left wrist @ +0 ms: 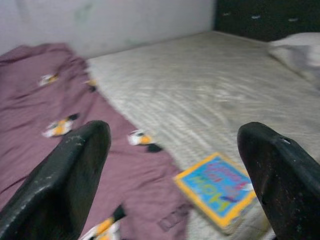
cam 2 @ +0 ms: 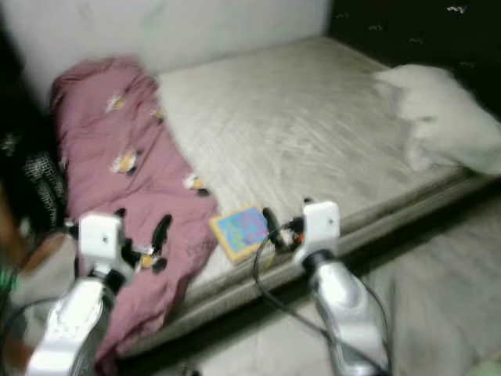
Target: Clean up the room
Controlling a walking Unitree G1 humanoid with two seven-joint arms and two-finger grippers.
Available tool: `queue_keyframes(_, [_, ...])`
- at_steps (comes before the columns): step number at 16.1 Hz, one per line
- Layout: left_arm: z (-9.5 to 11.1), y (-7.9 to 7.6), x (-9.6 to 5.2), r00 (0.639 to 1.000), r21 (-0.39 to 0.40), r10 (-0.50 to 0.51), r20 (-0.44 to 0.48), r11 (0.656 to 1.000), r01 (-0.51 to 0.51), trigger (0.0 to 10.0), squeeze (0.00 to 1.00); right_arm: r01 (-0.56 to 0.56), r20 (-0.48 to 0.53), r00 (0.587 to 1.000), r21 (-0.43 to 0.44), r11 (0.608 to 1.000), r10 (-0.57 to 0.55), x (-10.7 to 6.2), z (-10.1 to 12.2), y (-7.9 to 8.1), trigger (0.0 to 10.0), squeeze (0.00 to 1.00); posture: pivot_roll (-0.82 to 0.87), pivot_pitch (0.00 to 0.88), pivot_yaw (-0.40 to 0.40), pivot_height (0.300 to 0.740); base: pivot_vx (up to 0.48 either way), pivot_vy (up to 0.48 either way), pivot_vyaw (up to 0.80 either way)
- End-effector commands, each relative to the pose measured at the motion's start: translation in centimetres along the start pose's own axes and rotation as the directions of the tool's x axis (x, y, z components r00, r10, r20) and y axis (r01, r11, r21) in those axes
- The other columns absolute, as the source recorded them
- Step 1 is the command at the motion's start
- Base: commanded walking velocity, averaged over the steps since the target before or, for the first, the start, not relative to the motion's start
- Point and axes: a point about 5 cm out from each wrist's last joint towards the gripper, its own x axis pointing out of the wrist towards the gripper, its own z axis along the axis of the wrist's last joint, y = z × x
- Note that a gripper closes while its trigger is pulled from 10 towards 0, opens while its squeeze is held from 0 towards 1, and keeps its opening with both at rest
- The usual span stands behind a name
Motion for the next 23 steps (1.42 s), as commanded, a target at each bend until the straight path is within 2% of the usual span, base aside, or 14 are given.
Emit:
queue_keyframes(1, [0.2,0.0,0.1,1.000,-0.008,-0.012,0.007,1.000,0.012,10.0,0.00,0.008,0.012,1.000,-0.010,1.000,-0.008,-0.1,0.3,-0.1,10.0,0.00,-0.02,0.044,0.017,0.740,0.000,0.000,0.80])
queue_keyframes(14, [0.3,-0.2,0.2,0.999,-0.011,-0.031,0.022,0.999,0.031,10.0,0.00,0.010,0.018,1.000,-0.012,1.000,-0.010,0.1,0.2,-0.3,10.0,0.00,-0.02,0.019,0.009,0.740,0.000,0.000,0.79])
queue_keyframes(23, [0.5,-0.5,0.0,0.997,-0.011,-0.059,0.045,0.998,0.060,10.0,0.00,0.038,0.026,0.999,-0.021,0.999,-0.038,0.2,0.4,-1.3,10.0,0.00,-0.03,0.028,0.017,0.740,0.301,0.000,0.05])
